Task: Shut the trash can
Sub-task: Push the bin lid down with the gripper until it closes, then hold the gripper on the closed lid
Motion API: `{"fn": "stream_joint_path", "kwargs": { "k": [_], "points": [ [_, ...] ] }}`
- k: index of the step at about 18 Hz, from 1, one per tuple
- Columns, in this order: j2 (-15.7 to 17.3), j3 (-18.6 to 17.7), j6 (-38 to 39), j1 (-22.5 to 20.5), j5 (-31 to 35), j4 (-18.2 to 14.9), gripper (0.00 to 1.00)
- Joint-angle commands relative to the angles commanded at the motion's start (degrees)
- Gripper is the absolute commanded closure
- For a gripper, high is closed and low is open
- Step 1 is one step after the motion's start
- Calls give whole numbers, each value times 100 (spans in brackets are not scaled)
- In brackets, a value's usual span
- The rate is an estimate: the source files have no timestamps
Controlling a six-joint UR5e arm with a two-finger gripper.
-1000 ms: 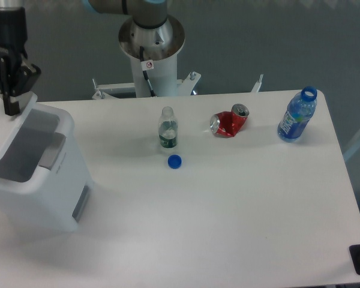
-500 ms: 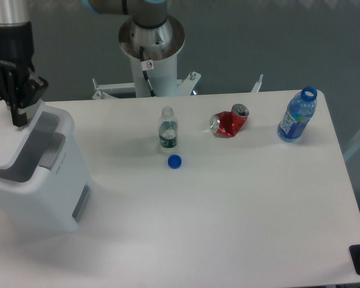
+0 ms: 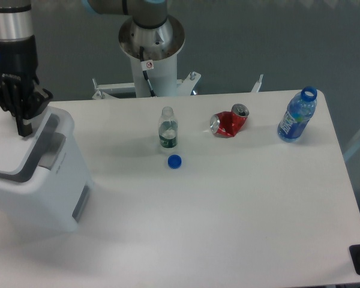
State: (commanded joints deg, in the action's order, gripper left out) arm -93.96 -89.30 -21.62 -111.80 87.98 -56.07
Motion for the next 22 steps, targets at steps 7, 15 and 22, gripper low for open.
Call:
{"fn": "stream_joint_path", "kwargs": {
  "k": [7,15,22],
  "points": [
    [-149,0,-9,-53,0,9,100],
    [-176,-53,-9,-44,0,9,100],
    [-220,-62,-9,-44,0,18,100]
  ]
}}
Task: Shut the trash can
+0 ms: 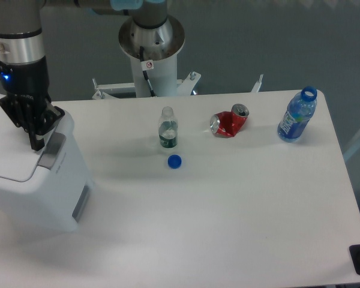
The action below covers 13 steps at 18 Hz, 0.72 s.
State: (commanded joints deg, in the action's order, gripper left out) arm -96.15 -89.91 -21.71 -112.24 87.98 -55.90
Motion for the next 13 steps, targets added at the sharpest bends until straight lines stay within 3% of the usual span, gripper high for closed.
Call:
{"fn": "stream_joint_path", "kwargs": {
  "k": [7,9,11,13],
  "points": [
    [18,44,-35,-53,-26,0,100],
    [61,105,-44,-158,-35,0,93],
    [105,184,-44,-202,-53,0,53],
    [175,211,-105,-324,-53,0,21]
  ]
}}
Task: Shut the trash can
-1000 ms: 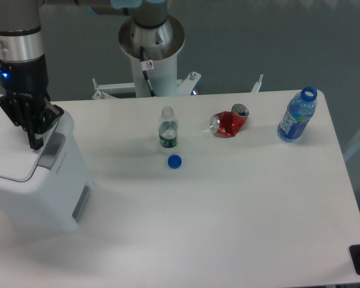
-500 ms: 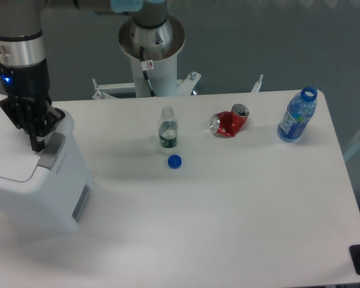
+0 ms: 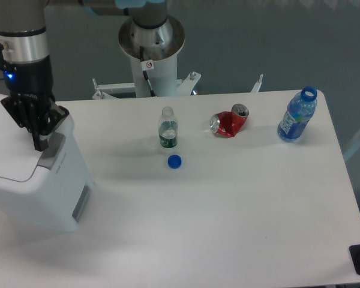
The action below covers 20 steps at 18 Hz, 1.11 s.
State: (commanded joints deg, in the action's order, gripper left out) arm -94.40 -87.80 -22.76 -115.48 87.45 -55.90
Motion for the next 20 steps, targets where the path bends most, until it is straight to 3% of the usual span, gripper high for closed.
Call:
{"fn": "stream_joint_path", "kwargs": {
  "k": [1,7,14,20],
  "points": [
    [18,9,-70,-123,9,9,0],
    [-140,-140,-790,-1195,26,17,0],
    [-939,-62,-1941,-2530,9,18,0],
    [-1660,220,-3909,-3331,-9,-70,0]
  ]
}}
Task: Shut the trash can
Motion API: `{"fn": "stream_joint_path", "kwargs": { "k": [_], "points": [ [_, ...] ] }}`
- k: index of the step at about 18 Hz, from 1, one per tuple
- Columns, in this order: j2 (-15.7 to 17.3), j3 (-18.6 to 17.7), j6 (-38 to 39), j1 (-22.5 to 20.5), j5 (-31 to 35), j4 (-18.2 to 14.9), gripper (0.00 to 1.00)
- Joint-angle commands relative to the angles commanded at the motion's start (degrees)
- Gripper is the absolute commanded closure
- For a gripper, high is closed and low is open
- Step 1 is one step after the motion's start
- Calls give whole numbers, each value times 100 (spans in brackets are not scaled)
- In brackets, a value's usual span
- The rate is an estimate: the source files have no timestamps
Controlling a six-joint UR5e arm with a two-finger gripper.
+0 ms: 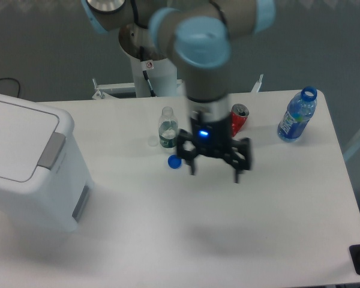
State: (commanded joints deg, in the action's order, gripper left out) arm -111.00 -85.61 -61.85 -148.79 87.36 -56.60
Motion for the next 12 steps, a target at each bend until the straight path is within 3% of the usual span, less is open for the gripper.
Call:
{"fn": "stream_joint_path", "kwargs": {
  "k": [6,10,12],
  "points": [
    [-615,175,-1496,-668,360,-26,0],
    [-897,606,-1541,-669,457,-482,0],
    [-976,685,-1541,-669,448,-501,0]
  ]
}}
